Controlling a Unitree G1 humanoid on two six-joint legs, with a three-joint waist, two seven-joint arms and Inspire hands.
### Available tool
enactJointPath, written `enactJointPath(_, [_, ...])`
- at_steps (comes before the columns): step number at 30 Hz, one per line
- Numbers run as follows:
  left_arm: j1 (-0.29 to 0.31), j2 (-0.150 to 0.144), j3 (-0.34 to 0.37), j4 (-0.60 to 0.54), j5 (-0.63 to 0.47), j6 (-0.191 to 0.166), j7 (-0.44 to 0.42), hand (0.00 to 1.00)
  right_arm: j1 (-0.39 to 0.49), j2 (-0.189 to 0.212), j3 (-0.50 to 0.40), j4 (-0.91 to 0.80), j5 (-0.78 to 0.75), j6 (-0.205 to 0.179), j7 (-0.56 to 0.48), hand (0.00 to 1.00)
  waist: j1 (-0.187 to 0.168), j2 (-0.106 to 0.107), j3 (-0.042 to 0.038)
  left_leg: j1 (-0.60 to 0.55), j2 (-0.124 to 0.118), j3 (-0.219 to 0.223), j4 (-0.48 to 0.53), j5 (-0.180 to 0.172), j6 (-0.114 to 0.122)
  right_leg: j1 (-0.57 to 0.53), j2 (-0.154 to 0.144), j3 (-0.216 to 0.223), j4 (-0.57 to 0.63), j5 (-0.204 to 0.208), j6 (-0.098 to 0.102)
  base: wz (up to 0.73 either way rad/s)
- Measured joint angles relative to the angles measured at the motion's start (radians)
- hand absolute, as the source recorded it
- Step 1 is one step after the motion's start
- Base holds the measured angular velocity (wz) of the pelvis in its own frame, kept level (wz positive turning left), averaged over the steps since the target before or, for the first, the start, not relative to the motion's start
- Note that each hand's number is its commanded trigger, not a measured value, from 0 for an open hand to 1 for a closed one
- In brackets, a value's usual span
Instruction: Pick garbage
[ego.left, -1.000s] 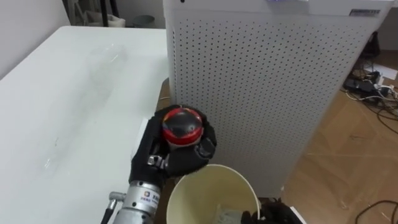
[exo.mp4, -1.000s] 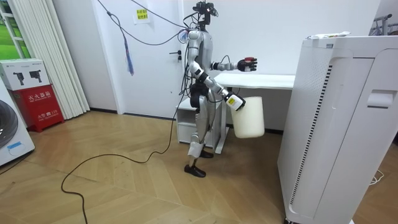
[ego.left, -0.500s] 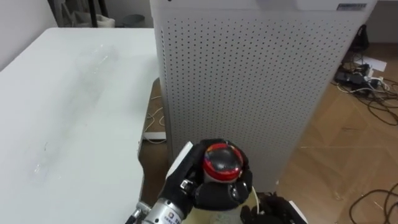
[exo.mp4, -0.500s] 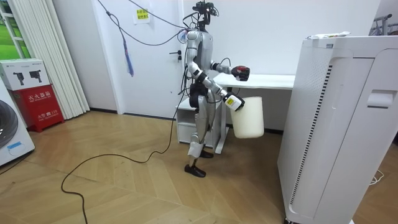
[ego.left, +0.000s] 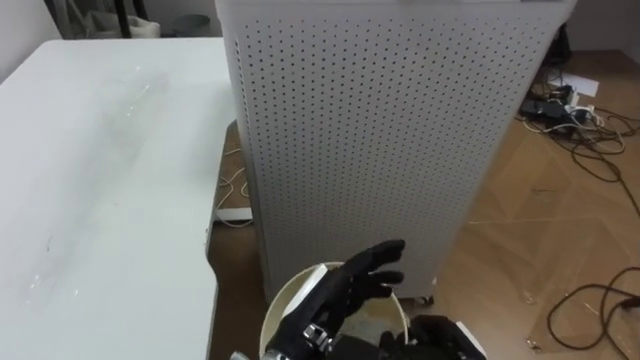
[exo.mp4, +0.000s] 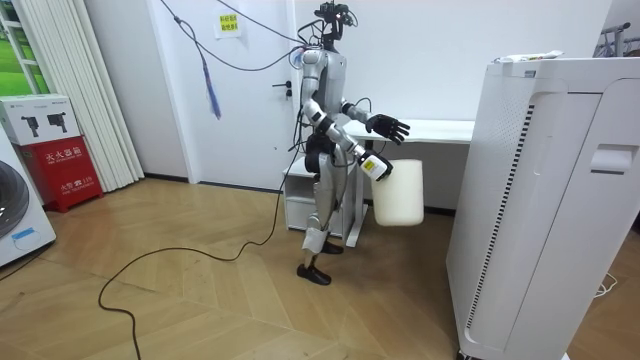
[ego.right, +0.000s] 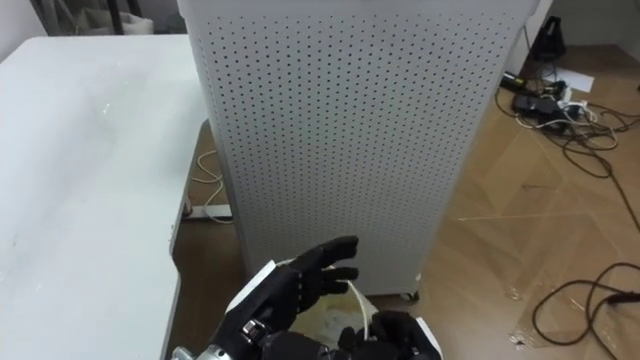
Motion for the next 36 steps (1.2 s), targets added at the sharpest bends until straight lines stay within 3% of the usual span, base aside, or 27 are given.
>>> enactJointPath(15, [-0.002,0.007,0.009,-0.001,0.013,0.000,0.020,0.00,0.018,-0.003,-0.013,-0.027,0.018,0.000,-0.046,1.00,-0.028,0.000,0.0006,0.011,0.000,0.022,0.000,-0.004,0.005,-0.004,0.000,0.022,0.004,0.000,0.000,-0.04])
enactJointPath(17, [-0.002,0.006,0.031,-0.005,0.064,0.000,0.031,0.00,0.027,-0.003,-0.031,-0.029,0.017,0.000,-0.045,1.00,-0.025,0.001,0.0001,0.019,0.002,0.036,-0.005,-0.004,0.005,-0.020,0.000,0.028,0.029,0.000,0.000,-0.31])
enactJointPath(22, [-0.004,-0.001,0.148,-0.051,0.190,-0.003,0.120,0.00,0.037,-0.005,-0.052,-0.050,0.037,-0.001,-0.047,1.00,-0.017,0.002,-0.0011,0.032,0.015,0.135,0.018,-0.030,0.009,-0.082,-0.004,0.013,0.100,0.000,-0.001,-0.59])
enactJointPath(27, [-0.018,-0.025,0.243,-0.124,0.293,-0.029,0.200,0.00,0.040,-0.004,-0.062,-0.055,0.055,-0.004,-0.058,1.00,0.008,0.002,-0.0036,0.037,0.019,0.169,0.048,-0.068,0.023,-0.106,-0.005,0.006,0.123,0.011,-0.014,-0.59])
enactJointPath(30, [-0.015,-0.014,0.267,-0.155,0.326,-0.056,0.264,0.00,0.056,-0.008,-0.062,-0.055,0.053,-0.006,-0.063,1.00,0.027,0.001,-0.0054,0.073,0.024,0.215,0.029,-0.070,0.027,-0.090,-0.017,-0.050,0.131,0.014,-0.018,-0.33])
enactJointPath(36, [-0.016,-0.003,0.302,-0.160,0.431,-0.068,0.342,0.00,0.080,-0.026,-0.061,-0.055,0.032,-0.018,-0.067,1.00,0.041,0.003,-0.0087,0.084,0.026,0.210,0.017,-0.068,0.022,-0.078,-0.011,-0.060,0.107,0.015,-0.021,0.01])
